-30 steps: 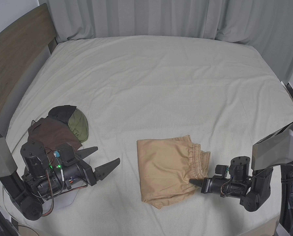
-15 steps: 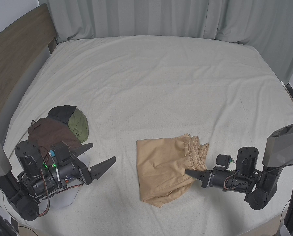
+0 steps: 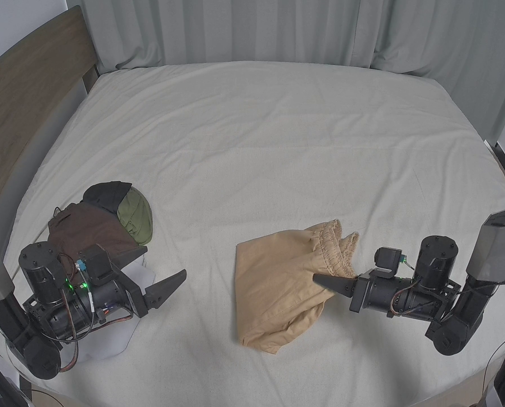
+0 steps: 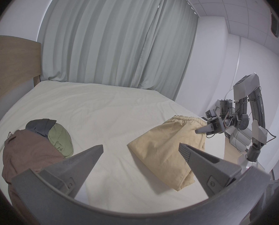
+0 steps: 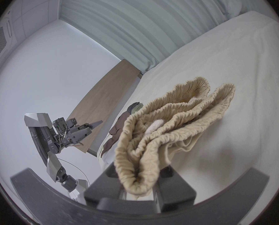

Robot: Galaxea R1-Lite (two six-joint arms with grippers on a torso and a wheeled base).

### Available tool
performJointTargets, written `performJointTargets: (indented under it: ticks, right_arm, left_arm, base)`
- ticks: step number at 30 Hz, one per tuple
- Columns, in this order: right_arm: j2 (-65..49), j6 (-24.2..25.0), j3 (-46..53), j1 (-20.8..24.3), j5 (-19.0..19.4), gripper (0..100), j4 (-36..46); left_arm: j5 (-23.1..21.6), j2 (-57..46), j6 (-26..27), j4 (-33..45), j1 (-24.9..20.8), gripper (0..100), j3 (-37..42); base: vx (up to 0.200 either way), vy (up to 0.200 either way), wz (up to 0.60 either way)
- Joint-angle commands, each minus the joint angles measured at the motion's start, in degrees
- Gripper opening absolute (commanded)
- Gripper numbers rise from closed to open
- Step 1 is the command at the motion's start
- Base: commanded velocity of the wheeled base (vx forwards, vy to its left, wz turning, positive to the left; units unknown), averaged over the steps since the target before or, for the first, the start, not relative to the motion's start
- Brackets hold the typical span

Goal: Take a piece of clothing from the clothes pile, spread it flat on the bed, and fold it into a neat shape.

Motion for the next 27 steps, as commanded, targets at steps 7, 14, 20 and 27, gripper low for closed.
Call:
performJointTargets:
  ticks: [7,14,20,27]
  right_arm:
    - [-1.39,0.23,-3.89,-0.5,0.81,0,-0.08]
    - [-3.24,3.48,-6.18,-0.76,1.42,0,-0.08]
    - [-3.24,3.74,-8.64,-0.85,1.42,0,0.01]
    - [-3.15,5.41,-13.29,-1.29,1.42,0,3.17]
  left_arm:
    - [0.01,-0.29,-0.02,0.01,0.45,100,0.38]
    - [0.09,-0.12,0.07,0.01,1.94,100,0.29]
    - [0.18,-0.29,0.07,0.01,2.64,100,0.29]
    - [0.01,-0.12,0.59,0.01,4.31,100,0.38]
  base:
    - [0.0,0.0,0.0]
    - [0.0,0.0,0.0]
    - [0.0,0.0,0.0]
    - [0.0,0.0,0.0]
